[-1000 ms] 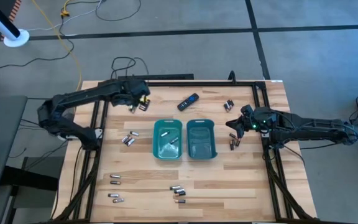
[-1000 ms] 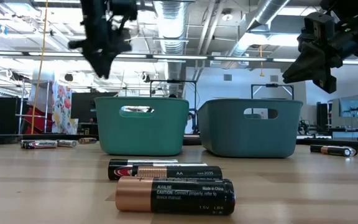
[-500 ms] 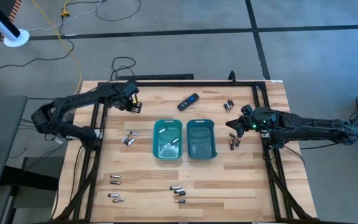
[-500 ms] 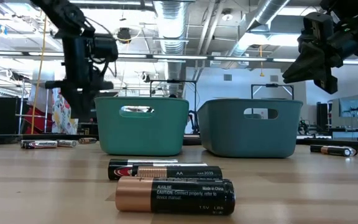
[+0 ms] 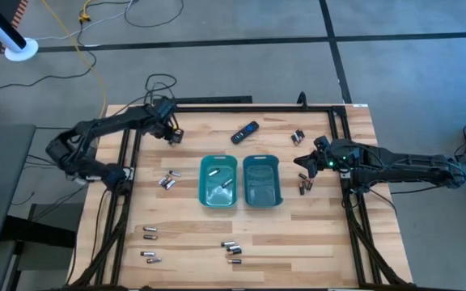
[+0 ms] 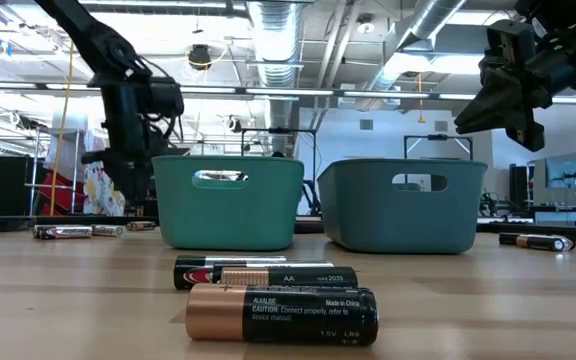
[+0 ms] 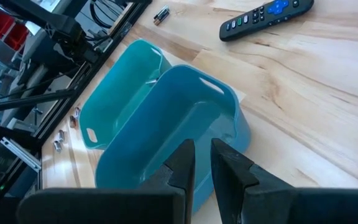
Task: Sort batteries
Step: Put the silver and black battery into the green bin
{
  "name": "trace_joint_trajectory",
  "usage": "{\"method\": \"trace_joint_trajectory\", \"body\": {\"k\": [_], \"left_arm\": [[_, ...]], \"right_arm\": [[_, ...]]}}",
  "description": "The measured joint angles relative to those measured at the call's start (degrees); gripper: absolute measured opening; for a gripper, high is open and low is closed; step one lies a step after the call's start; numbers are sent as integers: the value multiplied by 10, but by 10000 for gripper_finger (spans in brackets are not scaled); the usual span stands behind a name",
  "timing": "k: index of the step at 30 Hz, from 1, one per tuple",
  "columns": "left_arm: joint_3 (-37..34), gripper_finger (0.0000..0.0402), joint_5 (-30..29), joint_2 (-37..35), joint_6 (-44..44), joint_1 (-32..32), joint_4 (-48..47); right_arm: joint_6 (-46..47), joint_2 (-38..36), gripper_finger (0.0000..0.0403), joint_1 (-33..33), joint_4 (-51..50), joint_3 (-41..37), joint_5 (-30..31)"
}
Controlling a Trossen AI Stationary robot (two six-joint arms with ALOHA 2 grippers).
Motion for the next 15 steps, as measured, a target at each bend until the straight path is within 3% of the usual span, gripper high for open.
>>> {"method": "trace_joint_trajectory", "body": {"k": [6, 15], "left_arm": [[0, 96, 15, 39, 7, 5, 20], [0, 96, 14, 44, 20, 11, 37]], "right_arm": [[9, 0, 71, 0, 0, 0, 0], [15, 0, 71, 0, 0, 0, 0]]}}
